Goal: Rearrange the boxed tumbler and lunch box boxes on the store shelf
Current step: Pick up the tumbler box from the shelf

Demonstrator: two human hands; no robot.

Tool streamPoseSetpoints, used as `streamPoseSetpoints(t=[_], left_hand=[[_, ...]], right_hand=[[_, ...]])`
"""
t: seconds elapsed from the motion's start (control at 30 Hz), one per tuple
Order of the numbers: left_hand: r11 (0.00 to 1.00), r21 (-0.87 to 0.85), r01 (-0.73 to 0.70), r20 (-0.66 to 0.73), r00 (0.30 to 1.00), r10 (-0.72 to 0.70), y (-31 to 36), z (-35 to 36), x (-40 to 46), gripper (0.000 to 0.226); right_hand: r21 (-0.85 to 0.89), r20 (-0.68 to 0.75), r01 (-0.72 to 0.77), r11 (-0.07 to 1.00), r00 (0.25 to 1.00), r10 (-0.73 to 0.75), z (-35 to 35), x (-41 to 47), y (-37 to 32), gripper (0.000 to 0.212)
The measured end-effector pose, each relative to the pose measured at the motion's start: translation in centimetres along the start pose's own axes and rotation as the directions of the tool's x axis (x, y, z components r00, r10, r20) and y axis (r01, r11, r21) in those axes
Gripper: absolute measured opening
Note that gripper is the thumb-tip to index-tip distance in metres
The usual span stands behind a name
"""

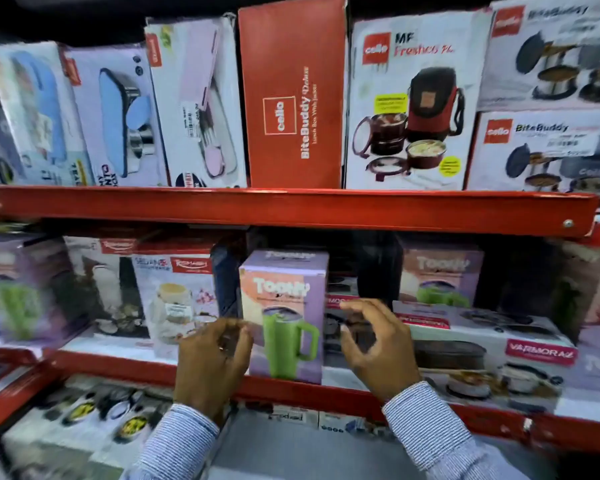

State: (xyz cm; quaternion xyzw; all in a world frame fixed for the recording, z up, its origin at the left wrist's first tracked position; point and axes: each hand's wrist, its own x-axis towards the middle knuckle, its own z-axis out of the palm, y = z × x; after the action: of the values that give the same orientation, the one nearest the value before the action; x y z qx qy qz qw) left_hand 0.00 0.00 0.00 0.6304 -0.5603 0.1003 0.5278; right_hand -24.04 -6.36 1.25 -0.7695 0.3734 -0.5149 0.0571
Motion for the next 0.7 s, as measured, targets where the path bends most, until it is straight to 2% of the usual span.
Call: streamPoseSetpoints(t=[0.07,0.13,0.27,0.43,0.53,0.6,0.7], left_hand=[[0.996,-0.026,0.087,0.071,0.994,-0.085,-0.3,0.6,0.2,0.014],[0.992,-0.003,0.127,0.166,0.978,-0.125,-1.0,1.7,0.3,0.025],[0.982,-0.11,0.151,0.236,0.964,-0.121,-2.3,3.1,0.3,0.03],[0.941,-0.322,0.103,0.148,0.987,-0.057,-1.4,2.5,-1.2,0.027],[0.927,-0.375,0.024,0.035,0.999,-0.011,-0.1,1.2,-2.9,0.044],[0.928,-0.366,-0.068,-0.04,0.998,0.057,0.9,0.2,-4.7,0.046],[0.93,-0.308,-0.202,-0.13,0.977,0.169,1.5,-0.7,-8.4,0.033]], right_hand=[[0.082,0.052,-0.202,0.976,0.979,0.198,1.5,-0.3,0.2,0.039],[0.134,0.145,-0.315,0.94,0.944,0.296,2.7,-0.7,0.3,0.052],[0.22,0.226,-0.404,0.888,0.907,0.356,4.1,-0.6,1.0,0.062],[0.351,0.116,-0.318,0.881,0.948,0.296,3.2,-2.2,0.5,0.054],[0.405,0.0,-0.178,0.897,0.981,0.195,1.0,-3.8,-0.7,0.052],[0.359,-0.083,-0.068,0.931,0.991,0.104,-0.7,-5.5,-1.1,0.042],[0.221,-0.168,0.075,0.972,0.985,-0.037,-3.2,-8.7,-2.0,0.033]])
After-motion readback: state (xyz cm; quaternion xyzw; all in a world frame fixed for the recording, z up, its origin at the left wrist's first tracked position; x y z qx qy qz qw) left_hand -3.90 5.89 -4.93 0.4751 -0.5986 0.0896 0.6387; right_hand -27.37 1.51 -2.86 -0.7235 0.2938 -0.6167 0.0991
